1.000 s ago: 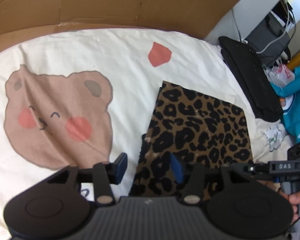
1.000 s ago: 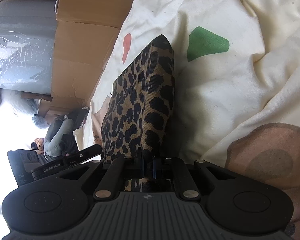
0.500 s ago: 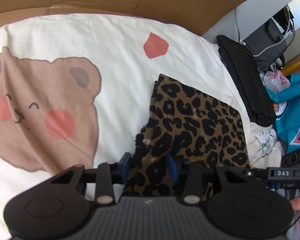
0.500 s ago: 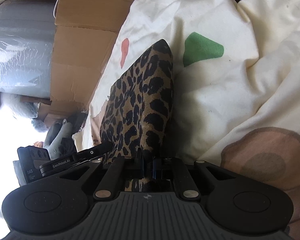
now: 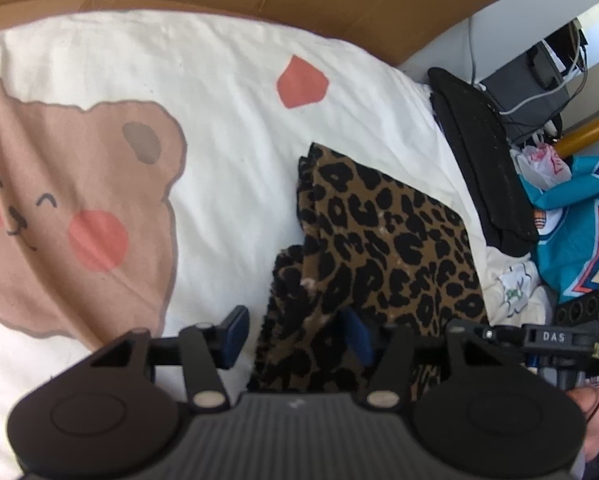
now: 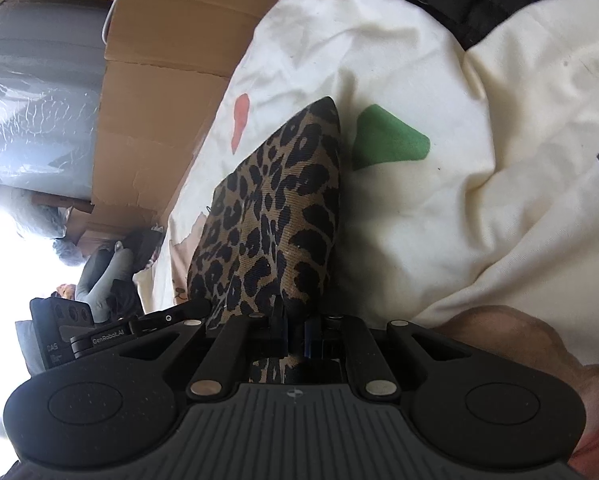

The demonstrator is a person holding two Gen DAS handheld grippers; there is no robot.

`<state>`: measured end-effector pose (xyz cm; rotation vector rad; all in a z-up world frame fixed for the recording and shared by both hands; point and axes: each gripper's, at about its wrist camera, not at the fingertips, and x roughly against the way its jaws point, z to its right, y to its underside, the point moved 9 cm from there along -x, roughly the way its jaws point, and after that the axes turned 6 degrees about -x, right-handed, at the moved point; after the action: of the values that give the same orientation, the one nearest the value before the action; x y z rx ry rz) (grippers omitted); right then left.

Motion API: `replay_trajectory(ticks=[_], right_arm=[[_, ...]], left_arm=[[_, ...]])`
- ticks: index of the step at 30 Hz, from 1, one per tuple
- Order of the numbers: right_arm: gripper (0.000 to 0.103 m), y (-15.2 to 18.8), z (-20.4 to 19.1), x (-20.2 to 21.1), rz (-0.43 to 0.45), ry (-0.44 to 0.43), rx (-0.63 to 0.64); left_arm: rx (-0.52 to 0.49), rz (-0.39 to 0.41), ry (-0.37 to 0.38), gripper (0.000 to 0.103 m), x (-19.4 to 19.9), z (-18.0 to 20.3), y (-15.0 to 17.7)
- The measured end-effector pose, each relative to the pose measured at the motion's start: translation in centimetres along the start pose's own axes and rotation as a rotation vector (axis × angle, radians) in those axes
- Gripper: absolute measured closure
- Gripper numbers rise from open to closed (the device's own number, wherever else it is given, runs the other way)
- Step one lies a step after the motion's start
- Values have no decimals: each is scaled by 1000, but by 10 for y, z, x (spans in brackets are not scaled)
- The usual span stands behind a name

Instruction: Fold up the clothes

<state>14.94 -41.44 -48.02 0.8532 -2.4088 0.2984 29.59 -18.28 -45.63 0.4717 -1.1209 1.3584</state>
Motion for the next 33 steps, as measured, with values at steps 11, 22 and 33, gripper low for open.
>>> replay_trajectory(ticks=[11,22,33], right_arm=[[98,1,3,-1,-9,-1,-2],[98,1,-3,1,-8,7,26],[92,1,1,3,-36,29,10]], left_arm=[[40,-20,71,36,-17,4,-7],[-13,9,82,67,-9,9,-11],[13,-45,132,34,-26,10,-12]])
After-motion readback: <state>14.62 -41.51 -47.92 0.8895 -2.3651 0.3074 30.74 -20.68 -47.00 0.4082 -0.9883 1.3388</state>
